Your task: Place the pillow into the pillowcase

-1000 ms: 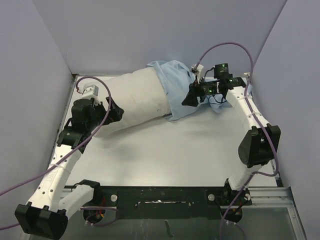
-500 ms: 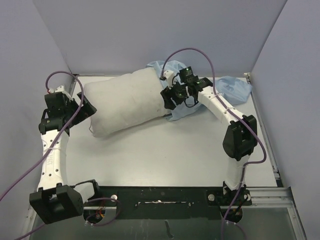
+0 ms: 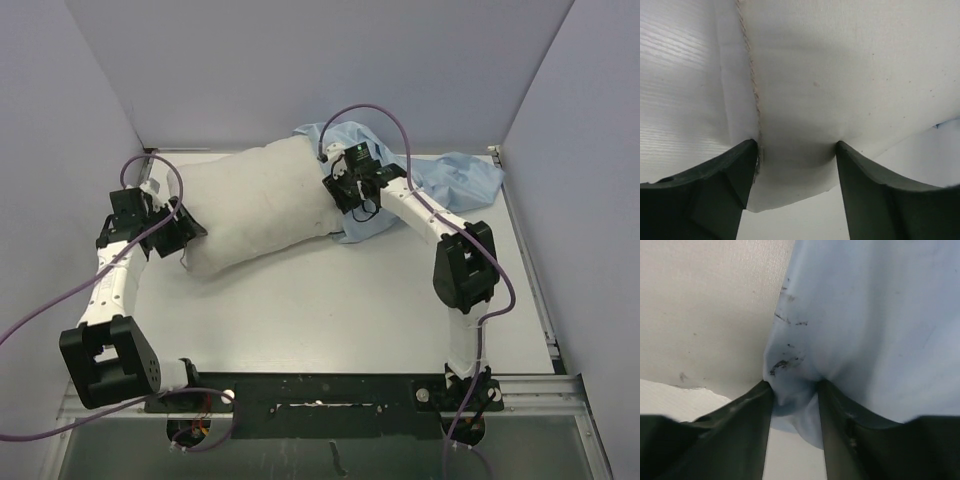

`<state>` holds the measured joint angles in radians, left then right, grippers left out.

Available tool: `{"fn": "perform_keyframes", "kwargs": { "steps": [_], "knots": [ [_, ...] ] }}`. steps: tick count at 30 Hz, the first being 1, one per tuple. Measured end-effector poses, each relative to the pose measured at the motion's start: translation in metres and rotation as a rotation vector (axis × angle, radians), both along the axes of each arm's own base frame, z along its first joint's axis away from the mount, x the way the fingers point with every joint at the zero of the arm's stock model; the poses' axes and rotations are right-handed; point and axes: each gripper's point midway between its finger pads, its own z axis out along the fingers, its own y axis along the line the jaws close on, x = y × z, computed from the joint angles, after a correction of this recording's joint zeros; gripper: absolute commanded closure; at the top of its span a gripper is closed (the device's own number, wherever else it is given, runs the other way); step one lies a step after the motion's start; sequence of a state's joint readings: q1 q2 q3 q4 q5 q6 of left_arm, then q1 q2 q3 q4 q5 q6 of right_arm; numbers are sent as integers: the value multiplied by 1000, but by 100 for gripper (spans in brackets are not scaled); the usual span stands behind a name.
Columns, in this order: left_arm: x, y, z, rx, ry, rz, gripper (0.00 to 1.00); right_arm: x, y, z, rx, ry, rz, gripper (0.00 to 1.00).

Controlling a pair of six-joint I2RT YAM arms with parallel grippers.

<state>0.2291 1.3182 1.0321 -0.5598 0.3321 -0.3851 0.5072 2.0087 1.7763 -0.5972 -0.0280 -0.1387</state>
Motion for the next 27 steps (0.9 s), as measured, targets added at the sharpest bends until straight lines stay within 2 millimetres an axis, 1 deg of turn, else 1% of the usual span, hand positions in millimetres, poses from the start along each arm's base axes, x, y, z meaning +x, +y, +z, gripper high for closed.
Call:
{"fn": "perform_keyframes", "kwargs": {
  "steps": [2,3,4,6,8,10,12,15,17,18,20,21,22,24,27],
  "knots": [
    [0,-6,-5,-28,4,-21,60,2,-2,-8,-14,9,-3,92],
    [0,-8,-6,-41,3,-30,66,2,-2,-9,-16,10,-5,97],
    [0,-11,-7,-54,0,-41,72,2,-3,-9,-16,12,-5,100],
    [0,-18,-7,-86,-11,-69,80,2,-3,-7,-4,14,4,100],
    [0,-27,-7,-111,-25,-105,83,0,0,-3,21,31,41,100],
    [0,-40,-7,-124,-31,-148,86,-7,5,6,70,64,120,100],
    [-2,-64,-5,-128,-37,-222,87,-15,17,25,155,89,224,100],
    [-8,-106,-1,-157,-43,-331,87,-35,45,61,327,105,415,100],
    [-12,-128,3,-183,-55,-379,86,-47,54,70,381,117,478,100],
    [-15,-138,5,-197,-60,-397,86,-51,57,69,396,132,491,100],
    [-20,-146,8,-211,-59,-406,82,-55,54,60,399,164,481,99],
    [-22,-148,9,-215,-61,-407,78,-56,50,55,397,182,469,95],
    [-24,-148,10,-214,-64,-403,71,-56,43,48,395,206,450,90],
    [-28,-146,12,-207,-69,-382,55,-59,30,38,403,253,431,75],
    [-36,-139,18,-177,-87,-352,32,-61,9,32,432,295,431,53]
  ]
}}
